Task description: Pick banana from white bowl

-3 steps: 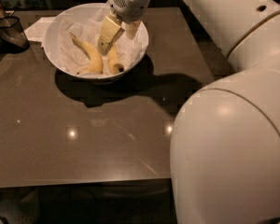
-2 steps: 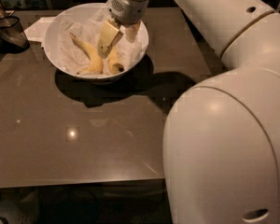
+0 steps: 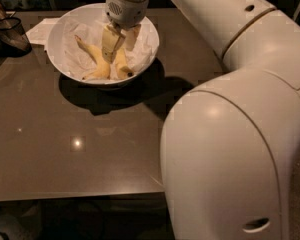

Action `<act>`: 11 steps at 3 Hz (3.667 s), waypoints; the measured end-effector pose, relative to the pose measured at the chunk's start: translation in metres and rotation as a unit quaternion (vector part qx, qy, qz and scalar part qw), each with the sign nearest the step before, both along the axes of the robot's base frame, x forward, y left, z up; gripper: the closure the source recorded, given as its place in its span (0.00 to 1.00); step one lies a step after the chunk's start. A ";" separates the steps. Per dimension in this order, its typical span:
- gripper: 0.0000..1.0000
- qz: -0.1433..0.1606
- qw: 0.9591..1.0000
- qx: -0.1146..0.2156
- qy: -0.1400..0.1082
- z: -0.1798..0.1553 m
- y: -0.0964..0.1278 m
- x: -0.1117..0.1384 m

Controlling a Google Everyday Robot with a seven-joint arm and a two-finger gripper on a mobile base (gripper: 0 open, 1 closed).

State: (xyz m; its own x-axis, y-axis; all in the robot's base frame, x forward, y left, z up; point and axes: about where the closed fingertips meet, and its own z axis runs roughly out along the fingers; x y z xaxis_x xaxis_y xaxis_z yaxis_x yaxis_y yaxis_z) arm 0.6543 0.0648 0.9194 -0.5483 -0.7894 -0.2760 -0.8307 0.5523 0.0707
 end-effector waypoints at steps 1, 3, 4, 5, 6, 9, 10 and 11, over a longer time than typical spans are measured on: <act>0.40 0.002 1.000 -0.006 0.001 -0.003 0.004 0.003; 0.41 0.001 1.000 -0.004 0.020 -0.018 0.009 0.010; 0.42 -0.004 1.000 -0.002 0.026 -0.024 0.010 0.016; 0.43 -0.013 0.999 0.000 0.037 -0.033 0.008 0.020; 0.46 -0.021 0.999 0.002 0.047 -0.041 0.005 0.023; 0.53 -0.033 0.997 0.000 0.063 -0.050 -0.002 0.028; 0.46 -0.034 0.997 0.000 0.065 -0.052 -0.002 0.030; 0.47 -0.034 0.997 -0.001 0.071 -0.060 -0.001 0.033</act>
Offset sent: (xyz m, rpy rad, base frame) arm -0.0002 -0.0042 -0.0161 -0.0438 0.0892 -0.0026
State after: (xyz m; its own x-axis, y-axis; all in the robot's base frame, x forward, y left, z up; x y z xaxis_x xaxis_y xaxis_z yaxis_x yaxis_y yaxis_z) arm 0.6878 0.0638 0.8590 -0.6336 -0.7496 -0.1912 -0.7733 0.6069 0.1833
